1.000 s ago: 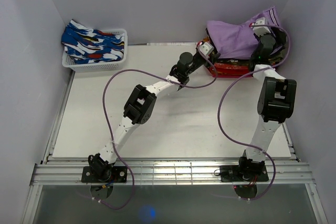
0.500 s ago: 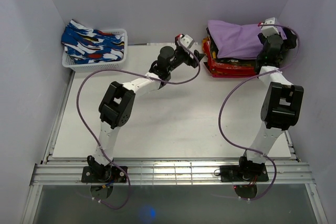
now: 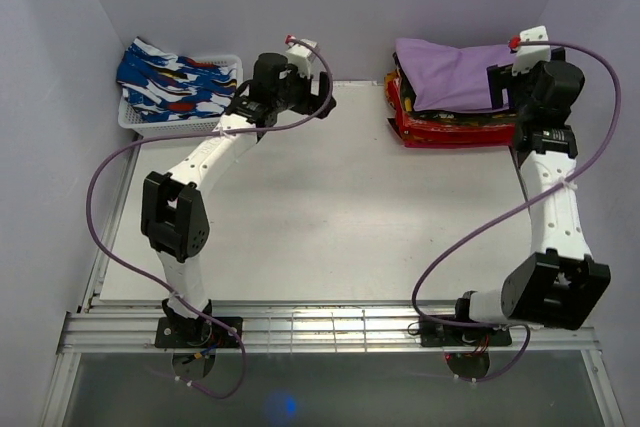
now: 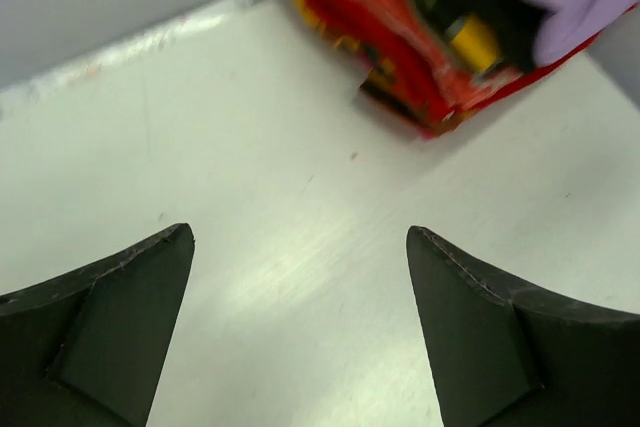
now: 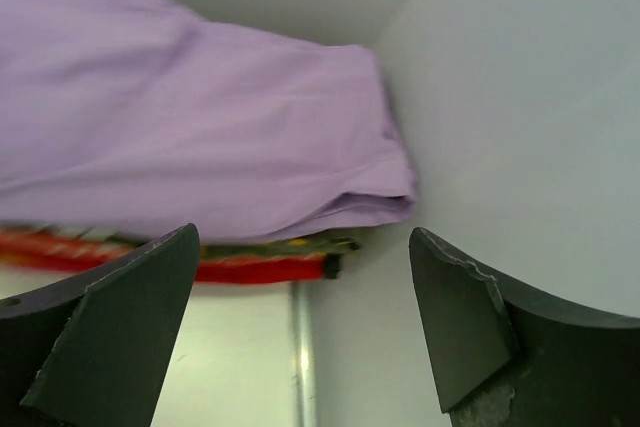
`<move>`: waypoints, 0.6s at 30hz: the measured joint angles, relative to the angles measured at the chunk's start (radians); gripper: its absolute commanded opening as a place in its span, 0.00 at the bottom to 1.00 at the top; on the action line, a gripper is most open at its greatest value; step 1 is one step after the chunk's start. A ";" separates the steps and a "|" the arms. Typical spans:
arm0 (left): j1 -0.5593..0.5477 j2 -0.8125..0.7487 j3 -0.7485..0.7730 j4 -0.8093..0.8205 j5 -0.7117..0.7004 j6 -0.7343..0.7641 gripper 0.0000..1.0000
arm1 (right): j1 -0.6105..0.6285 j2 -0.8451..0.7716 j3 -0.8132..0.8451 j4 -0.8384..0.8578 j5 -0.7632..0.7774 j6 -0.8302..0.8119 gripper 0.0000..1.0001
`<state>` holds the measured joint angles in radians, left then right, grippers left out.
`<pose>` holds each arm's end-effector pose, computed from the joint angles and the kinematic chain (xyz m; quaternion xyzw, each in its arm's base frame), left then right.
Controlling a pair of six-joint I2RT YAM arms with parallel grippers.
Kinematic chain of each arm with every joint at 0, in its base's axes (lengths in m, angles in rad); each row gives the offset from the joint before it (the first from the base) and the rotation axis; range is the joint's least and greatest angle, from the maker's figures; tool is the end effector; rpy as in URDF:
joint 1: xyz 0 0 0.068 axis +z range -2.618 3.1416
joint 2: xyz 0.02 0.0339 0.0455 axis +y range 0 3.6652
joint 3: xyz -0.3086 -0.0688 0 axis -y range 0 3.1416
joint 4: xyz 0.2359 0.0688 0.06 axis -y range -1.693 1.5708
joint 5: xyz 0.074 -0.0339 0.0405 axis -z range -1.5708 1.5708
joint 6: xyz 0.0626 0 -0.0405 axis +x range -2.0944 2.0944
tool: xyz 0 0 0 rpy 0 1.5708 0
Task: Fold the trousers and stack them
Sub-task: Neatly place the folded trousers to the corner
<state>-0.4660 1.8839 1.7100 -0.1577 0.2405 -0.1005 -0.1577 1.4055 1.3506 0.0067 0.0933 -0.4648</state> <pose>0.4268 -0.2313 0.3815 0.2154 0.7821 -0.2549 0.5262 0.3390 -0.0598 0.4583 -0.0788 0.7196 -0.2432 0.6457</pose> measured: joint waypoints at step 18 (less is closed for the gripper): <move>0.148 -0.711 -0.685 -0.600 -0.019 0.140 0.98 | 0.022 -0.465 -0.448 -0.880 -0.519 -0.123 0.90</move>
<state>-0.3183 1.1732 1.0248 -0.7574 0.2214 0.0399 -0.1356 0.9405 0.9024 -0.8730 -0.4259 -0.5880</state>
